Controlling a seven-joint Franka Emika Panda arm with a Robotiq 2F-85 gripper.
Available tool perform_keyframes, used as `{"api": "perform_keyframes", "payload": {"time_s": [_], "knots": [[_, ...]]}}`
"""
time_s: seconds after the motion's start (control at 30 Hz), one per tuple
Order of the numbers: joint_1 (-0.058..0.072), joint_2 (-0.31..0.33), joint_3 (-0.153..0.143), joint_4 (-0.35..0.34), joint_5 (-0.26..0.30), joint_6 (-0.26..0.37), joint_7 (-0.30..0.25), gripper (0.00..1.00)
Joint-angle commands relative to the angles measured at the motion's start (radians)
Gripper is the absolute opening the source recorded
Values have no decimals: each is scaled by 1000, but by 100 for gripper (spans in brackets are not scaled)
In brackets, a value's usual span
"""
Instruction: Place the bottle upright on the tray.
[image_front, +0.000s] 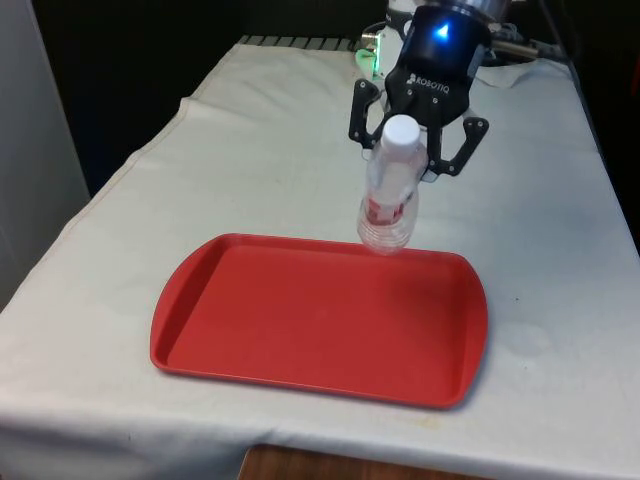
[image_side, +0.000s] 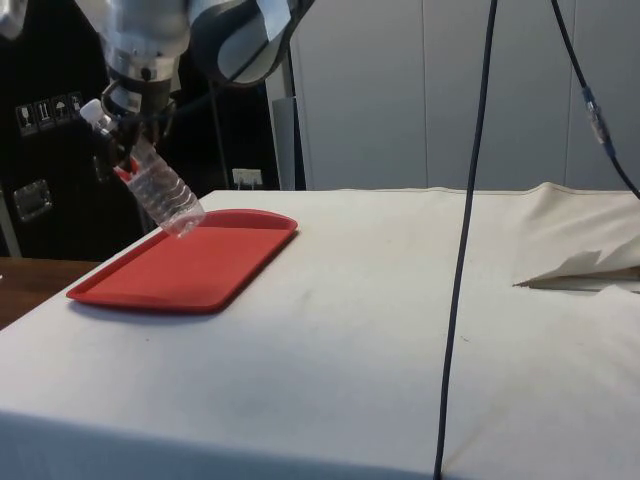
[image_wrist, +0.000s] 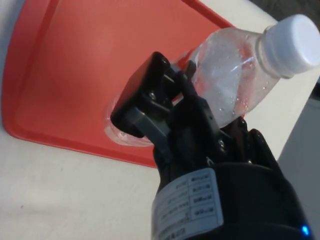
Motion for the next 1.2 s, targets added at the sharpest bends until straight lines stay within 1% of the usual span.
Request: {"api": "perform_keyframes", "payload": {"time_s": [0.0, 0.1, 0.13, 0.17, 0.2, 0.23, 0.4, 0.43, 0.47, 0.67, 0.7, 0.73, 0.9, 0.93, 0.97, 1.03, 1.13, 1.17], "knots": [[11, 5, -19, 9, -28, 14, 33, 34], [11, 5, -20, 11, -58, 16, 66, 34], [0, 1, -2, 1, -41, 4, 46, 34], [11, 6, -21, 12, -68, 17, 78, 34], [11, 6, -21, 12, -78, 17, 89, 34], [11, 6, -23, 14, -99, 17, 113, 34], [11, 7, -24, 16, -151, 17, 171, 34], [0, 1, -6, 4, -125, 4, 140, 34], [11, 7, -25, 16, -173, 17, 194, 34], [11, 5, -25, 12, -235, 17, 264, 34], [0, 2, -8, 4, -210, 4, 234, 34], [11, 0, -24, 4, -254, 16, 284, 34], [9, -18, -19, -27, -283, 13, 323, 34], [1, -7, -8, -18, -264, 4, 299, 34], [9, -20, -20, -31, -287, 14, 328, 34], [11, -26, -22, -41, -292, 16, 338, 34], [13, -34, -25, -55, -317, 17, 367, 34], [13, -34, -25, -55, -317, 17, 367, 34]]}}
